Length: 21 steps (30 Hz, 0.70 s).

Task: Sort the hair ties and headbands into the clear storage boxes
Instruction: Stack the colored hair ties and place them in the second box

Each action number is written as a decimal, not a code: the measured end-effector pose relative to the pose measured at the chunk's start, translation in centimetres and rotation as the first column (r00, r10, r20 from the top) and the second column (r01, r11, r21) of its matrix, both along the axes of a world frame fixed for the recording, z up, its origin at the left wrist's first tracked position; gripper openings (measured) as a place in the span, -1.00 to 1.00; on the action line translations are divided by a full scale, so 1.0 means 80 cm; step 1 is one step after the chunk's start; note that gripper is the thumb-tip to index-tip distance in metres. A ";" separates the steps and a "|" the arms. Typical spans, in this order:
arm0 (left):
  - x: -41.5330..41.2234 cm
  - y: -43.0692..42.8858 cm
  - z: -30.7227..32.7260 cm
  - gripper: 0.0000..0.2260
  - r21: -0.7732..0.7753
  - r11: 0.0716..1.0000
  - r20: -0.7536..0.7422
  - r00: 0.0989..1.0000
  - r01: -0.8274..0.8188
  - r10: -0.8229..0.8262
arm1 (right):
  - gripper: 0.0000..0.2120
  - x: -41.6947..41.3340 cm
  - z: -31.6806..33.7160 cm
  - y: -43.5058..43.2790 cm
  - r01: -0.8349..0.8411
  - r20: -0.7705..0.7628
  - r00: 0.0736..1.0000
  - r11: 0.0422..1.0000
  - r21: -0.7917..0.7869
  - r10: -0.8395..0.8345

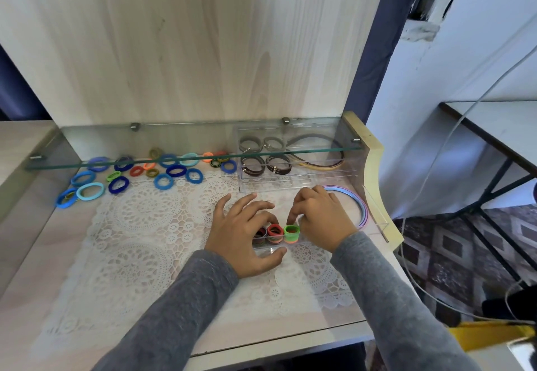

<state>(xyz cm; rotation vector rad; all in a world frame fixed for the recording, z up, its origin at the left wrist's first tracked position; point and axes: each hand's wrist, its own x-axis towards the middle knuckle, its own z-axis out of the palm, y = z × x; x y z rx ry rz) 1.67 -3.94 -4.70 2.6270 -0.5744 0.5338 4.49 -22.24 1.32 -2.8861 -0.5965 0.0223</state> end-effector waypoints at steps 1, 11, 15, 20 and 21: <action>0.000 0.000 0.000 -0.61 0.000 1.000 -0.001 1.000 0.004 -0.004 | -0.70 -0.002 -0.002 0.000 -0.006 0.013 1.000 1.000 -0.009 0.006; -0.002 -0.001 0.001 -0.61 -0.043 0.999 0.030 0.999 -0.009 0.010 | -0.71 -0.005 -0.011 -0.001 0.050 0.052 0.997 0.999 -0.002 -0.050; -0.002 0.000 0.005 -0.67 -0.142 0.986 0.082 0.992 -0.082 0.095 | -0.63 -0.003 -0.016 0.007 0.087 0.121 0.988 0.992 0.091 -0.098; 0.003 0.017 0.018 -0.73 -0.549 0.795 0.004 0.950 -0.258 0.312 | -0.61 -0.004 -0.022 0.044 0.081 0.189 0.968 0.916 0.392 -0.166; 0.005 0.025 0.018 -0.75 -0.618 0.729 -0.051 0.940 -0.295 0.337 | -0.62 -0.005 -0.022 0.054 0.066 0.201 0.965 0.902 0.426 -0.166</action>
